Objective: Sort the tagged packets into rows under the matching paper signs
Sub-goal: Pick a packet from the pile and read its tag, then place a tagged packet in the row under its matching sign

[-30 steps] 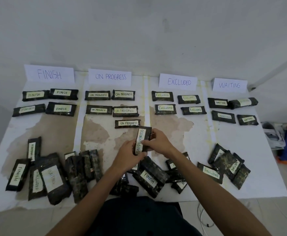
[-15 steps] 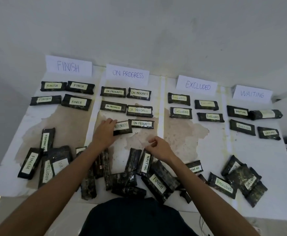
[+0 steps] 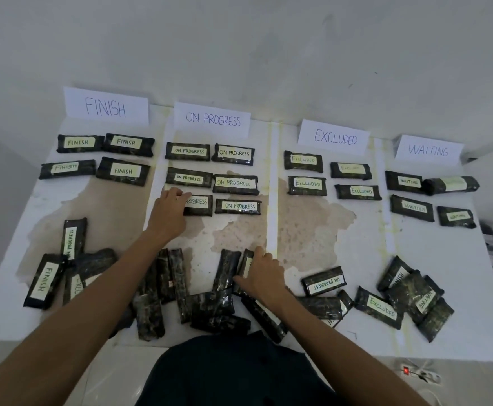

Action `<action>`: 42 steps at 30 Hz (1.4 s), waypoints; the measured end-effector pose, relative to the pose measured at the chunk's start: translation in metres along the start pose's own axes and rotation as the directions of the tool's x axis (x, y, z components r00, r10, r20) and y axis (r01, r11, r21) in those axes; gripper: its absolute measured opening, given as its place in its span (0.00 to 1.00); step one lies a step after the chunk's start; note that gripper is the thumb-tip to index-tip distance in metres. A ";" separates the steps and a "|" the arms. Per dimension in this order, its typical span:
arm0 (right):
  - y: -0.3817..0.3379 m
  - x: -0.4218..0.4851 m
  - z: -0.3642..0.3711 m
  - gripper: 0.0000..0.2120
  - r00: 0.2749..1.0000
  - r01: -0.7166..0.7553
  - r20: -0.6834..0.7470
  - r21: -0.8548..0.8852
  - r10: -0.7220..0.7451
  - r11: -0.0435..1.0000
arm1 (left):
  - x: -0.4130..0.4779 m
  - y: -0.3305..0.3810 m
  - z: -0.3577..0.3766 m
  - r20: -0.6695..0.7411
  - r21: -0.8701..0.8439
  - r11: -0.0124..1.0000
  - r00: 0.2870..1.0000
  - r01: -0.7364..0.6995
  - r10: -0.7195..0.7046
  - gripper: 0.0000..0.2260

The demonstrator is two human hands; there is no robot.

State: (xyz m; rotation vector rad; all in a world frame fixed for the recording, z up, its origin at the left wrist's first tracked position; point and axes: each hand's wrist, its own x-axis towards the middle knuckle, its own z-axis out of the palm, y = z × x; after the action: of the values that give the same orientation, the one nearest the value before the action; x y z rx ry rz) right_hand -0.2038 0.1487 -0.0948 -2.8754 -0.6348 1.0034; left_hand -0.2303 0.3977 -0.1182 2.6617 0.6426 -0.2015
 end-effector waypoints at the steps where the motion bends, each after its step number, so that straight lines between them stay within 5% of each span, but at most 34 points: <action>1: -0.004 -0.002 0.002 0.38 1.000 -0.011 0.008 -0.009 0.011 1.000 | -0.006 0.004 0.000 -0.015 -0.029 1.000 1.000 0.010 -0.011 0.28; 9: -0.019 -0.001 0.003 0.45 0.995 -0.086 0.053 -0.012 0.087 0.996 | -0.071 0.036 0.027 -0.011 -0.177 0.984 0.999 -0.032 0.031 0.20; 15: -0.021 -0.004 0.024 0.49 0.991 -0.074 -0.112 -0.037 0.070 0.997 | -0.101 0.054 0.041 0.008 -0.236 0.970 0.998 -0.066 0.070 0.18; 24: -0.010 0.005 0.011 0.26 0.972 0.056 -0.237 0.230 0.000 0.971 | -0.102 0.067 0.029 -0.019 -0.268 0.960 0.997 -0.080 0.078 0.17; 27: 0.003 0.005 -0.012 0.21 0.988 0.097 -0.152 0.430 -0.034 0.897 | -0.099 0.073 0.023 -0.044 -0.253 0.962 0.994 -0.106 0.098 0.18; 31: 0.021 0.001 -0.044 0.17 0.982 -0.072 0.179 0.665 -0.065 0.743 | -0.096 0.091 0.019 -0.028 -0.278 0.953 0.992 -0.124 0.121 0.18; 34: 0.037 -0.004 -0.059 0.18 0.958 -0.112 0.273 0.644 -0.090 0.757 | -0.094 0.109 0.020 0.011 -0.336 0.933 0.989 -0.132 0.144 0.18; 37: 0.055 -0.011 -0.064 0.19 0.971 -0.054 0.218 0.599 -0.098 0.799 | -0.093 0.125 0.025 0.053 -0.338 0.929 0.983 -0.148 0.176 0.19; 42: 0.093 -0.016 -0.063 0.27 0.989 0.082 0.107 0.208 -0.106 0.975 | -0.093 0.155 0.038 0.116 -0.304 0.934 0.966 -0.186 0.230 0.18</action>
State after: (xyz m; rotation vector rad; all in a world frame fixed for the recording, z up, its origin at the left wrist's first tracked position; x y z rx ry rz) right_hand -0.1434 0.0640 -0.0503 -2.6016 -0.6292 1.1567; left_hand -0.2423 0.2180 -0.0791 2.3807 0.3092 -0.2254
